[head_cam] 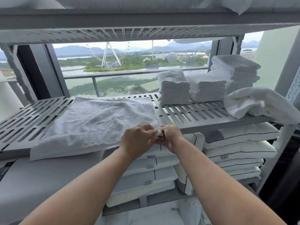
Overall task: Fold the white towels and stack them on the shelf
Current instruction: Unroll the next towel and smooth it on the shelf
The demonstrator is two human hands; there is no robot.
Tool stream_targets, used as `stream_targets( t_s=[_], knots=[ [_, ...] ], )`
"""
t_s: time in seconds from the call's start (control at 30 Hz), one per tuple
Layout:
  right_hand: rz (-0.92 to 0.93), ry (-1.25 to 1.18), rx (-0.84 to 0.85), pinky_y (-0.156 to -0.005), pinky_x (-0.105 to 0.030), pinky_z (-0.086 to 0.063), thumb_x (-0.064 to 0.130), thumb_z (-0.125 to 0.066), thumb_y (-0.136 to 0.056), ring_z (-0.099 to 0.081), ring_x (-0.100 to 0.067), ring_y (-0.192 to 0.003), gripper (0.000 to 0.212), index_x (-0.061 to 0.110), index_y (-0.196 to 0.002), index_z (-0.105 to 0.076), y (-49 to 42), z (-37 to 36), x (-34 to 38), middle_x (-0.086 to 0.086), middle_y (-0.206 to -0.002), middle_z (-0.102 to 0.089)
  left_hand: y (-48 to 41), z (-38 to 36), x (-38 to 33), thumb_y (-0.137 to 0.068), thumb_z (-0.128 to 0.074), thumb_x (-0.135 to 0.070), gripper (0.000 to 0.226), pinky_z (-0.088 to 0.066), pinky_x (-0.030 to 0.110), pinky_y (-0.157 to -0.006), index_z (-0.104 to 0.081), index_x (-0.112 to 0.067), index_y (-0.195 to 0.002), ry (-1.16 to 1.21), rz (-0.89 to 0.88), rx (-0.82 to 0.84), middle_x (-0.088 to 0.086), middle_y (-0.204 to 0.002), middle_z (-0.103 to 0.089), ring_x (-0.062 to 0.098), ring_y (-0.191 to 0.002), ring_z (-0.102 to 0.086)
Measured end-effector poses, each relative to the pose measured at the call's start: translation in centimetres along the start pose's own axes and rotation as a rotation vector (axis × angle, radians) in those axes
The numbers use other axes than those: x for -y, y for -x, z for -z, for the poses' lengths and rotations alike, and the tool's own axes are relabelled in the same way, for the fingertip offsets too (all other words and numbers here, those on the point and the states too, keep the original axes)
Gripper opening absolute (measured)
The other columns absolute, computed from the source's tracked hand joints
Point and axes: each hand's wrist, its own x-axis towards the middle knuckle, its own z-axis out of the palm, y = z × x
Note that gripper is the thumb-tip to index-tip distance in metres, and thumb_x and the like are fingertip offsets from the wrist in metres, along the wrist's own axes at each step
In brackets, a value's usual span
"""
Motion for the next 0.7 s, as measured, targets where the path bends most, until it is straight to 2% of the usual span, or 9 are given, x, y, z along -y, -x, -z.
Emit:
stream_targets(
  t_s=[0.07, 0.17, 0.23, 0.33, 0.4, 0.5, 0.6, 0.67, 0.7],
  knots=[
    [0.0, 0.004, 0.009, -0.071, -0.044, -0.061, -0.007, -0.038, -0.091, -0.064, -0.033, -0.066, 0.027, -0.003, -0.086, -0.064, 0.1, 0.1, -0.2, -0.019, -0.077, -0.065, 0.0, 0.0, 0.2, -0.084, -0.076, -0.039, 0.017, -0.054, 0.031, -0.049, -0.078, -0.034, -0.1, 0.01, -0.019, 0.022, -0.015, -0.094, -0.072, 0.014, -0.082, -0.071],
    [0.01, 0.04, -0.017, -0.078, -0.046, -0.061, 0.009, -0.05, -0.096, -0.069, -0.027, -0.065, 0.021, 0.001, -0.094, -0.069, -0.3, 0.1, -0.3, -0.016, -0.081, -0.07, -0.2, 0.1, 0.3, -0.087, -0.076, -0.031, 0.01, -0.055, 0.034, -0.047, -0.078, -0.032, -0.097, 0.018, -0.001, -0.006, -0.011, -0.09, -0.073, 0.019, -0.077, -0.071],
    [0.031, 0.11, -0.026, -0.069, -0.041, -0.062, 0.009, -0.052, -0.095, -0.07, -0.026, -0.063, 0.018, 0.002, -0.092, -0.069, -0.5, -0.1, 0.0, -0.016, -0.082, -0.07, -0.4, 0.0, 0.3, -0.089, -0.074, -0.031, 0.011, -0.056, 0.036, -0.05, -0.079, -0.031, -0.099, 0.015, 0.032, -0.002, -0.009, -0.093, -0.073, 0.021, -0.077, -0.071],
    [0.071, 0.202, -0.066, -0.054, -0.035, -0.06, 0.001, -0.044, -0.096, -0.066, -0.025, -0.059, 0.023, 0.002, -0.087, -0.065, -0.5, -0.5, 0.4, -0.017, -0.082, -0.068, -0.5, -0.3, 0.4, -0.093, -0.065, -0.037, 0.02, -0.058, 0.038, -0.064, -0.076, -0.029, -0.108, 0.045, 0.081, 0.094, -0.008, -0.107, -0.072, 0.02, -0.091, -0.07],
    [0.112, 0.283, -0.104, -0.051, -0.033, -0.058, -0.001, -0.039, -0.094, -0.064, -0.025, -0.06, 0.028, 0.006, -0.087, -0.065, -0.5, -0.8, 0.5, -0.015, -0.08, -0.068, -0.3, -0.2, 0.6, -0.09, -0.068, -0.039, 0.022, -0.058, 0.036, -0.061, -0.076, -0.027, -0.107, -0.002, 0.069, 0.083, -0.009, -0.106, -0.072, 0.018, -0.094, -0.068],
    [0.228, 0.561, -0.217, -0.062, -0.043, -0.059, 0.001, -0.035, -0.09, -0.063, -0.03, -0.071, 0.029, 0.006, -0.099, -0.063, -1.1, -1.3, 0.8, -0.015, -0.092, -0.065, 0.3, 0.4, 1.5, -0.091, -0.068, -0.034, 0.011, -0.053, 0.029, -0.049, -0.077, -0.028, -0.088, -0.083, 0.098, 0.05, -0.011, -0.091, -0.072, 0.017, -0.082, -0.068],
    [0.375, 0.734, -0.333, -0.077, -0.042, -0.05, 0.005, -0.041, -0.091, -0.06, -0.031, -0.09, 0.041, 0.012, -0.131, -0.046, -1.2, -2.3, 0.9, -0.009, -0.102, -0.06, 1.4, 0.7, 2.9, -0.093, -0.06, -0.041, 0.022, -0.049, 0.027, -0.05, -0.074, -0.027, -0.084, -0.166, 0.129, 0.115, -0.011, -0.087, -0.07, 0.014, -0.081, -0.066],
    [0.541, 0.773, -0.316, -0.071, -0.034, -0.042, 0.006, -0.045, -0.092, -0.06, -0.026, -0.08, 0.038, 0.021, -0.127, -0.052, -0.9, -3.4, 0.9, -0.002, -0.09, -0.064, 1.9, 1.2, 3.6, -0.091, -0.062, -0.041, 0.021, -0.05, 0.028, -0.052, -0.073, -0.026, -0.085, -0.159, 0.184, 0.122, -0.011, -0.089, -0.069, 0.013, -0.085, -0.065],
    [0.587, 0.754, -0.279, -0.067, -0.035, -0.046, 0.007, -0.047, -0.094, -0.064, -0.024, -0.073, 0.031, 0.022, -0.117, -0.06, -0.8, -3.9, 0.8, 0.0, -0.084, -0.067, 2.1, 1.4, 3.8, -0.09, -0.063, -0.04, 0.019, -0.051, 0.029, -0.052, -0.073, -0.025, -0.084, -0.157, 0.221, 0.121, -0.011, -0.09, -0.069, 0.013, -0.087, -0.065]
  ],
)
